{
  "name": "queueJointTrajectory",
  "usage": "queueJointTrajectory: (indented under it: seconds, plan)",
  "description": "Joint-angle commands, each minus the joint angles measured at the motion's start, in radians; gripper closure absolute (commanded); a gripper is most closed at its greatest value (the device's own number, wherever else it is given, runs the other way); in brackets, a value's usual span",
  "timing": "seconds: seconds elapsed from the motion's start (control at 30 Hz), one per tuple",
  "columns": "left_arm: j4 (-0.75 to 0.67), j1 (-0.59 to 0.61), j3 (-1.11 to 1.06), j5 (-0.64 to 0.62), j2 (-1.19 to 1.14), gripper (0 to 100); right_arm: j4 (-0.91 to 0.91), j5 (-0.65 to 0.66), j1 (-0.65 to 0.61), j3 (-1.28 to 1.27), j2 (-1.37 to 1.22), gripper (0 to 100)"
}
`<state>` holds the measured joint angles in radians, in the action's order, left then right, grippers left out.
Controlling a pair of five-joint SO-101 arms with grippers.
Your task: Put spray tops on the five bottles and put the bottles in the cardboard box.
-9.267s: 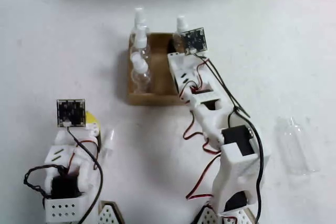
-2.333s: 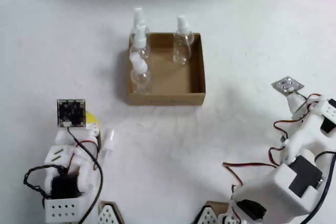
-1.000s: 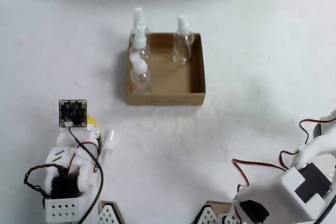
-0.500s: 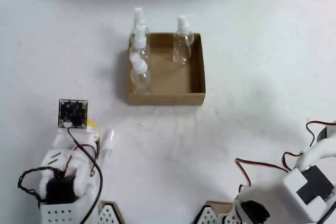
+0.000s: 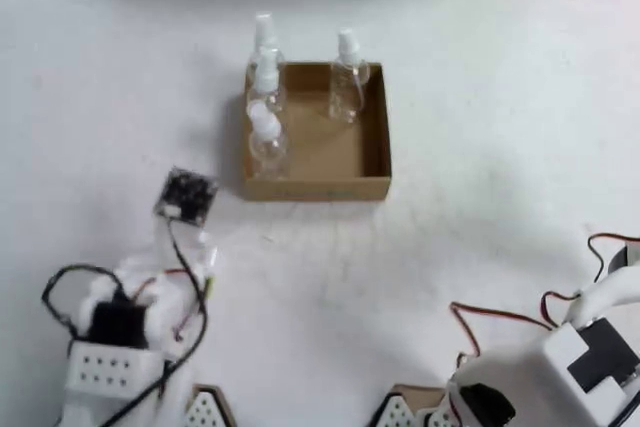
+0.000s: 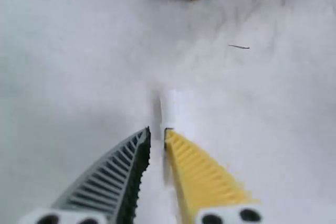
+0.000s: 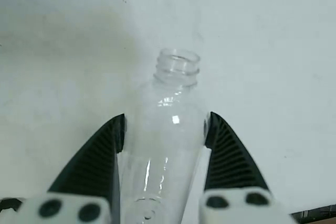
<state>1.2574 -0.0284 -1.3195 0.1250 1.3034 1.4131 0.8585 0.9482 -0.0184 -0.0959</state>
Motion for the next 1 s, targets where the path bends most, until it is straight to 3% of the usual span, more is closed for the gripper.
queueJointTrajectory:
  seconds: [0.0,0.13,0.43,0.63,0.97]
  plan:
    - [-0.055,-0.048,0.061,-0.129,-0.073,77,0.004,0.011,0.005,0.044,0.013,98.3]
    - [-0.055,-0.045,0.060,-0.144,-0.122,67,0.004,0.026,0.005,0.043,0.012,98.3]
    - [-0.186,-0.042,0.066,-0.144,-0.325,74,-0.021,0.052,0.005,-0.008,0.013,98.3]
    - [-0.310,0.036,0.068,-0.094,-0.486,74,-0.044,0.054,0.005,-0.032,0.013,98.3]
    - [-0.365,0.048,0.066,-0.052,-0.624,74,-0.041,0.052,-0.004,-0.032,0.013,98.3]
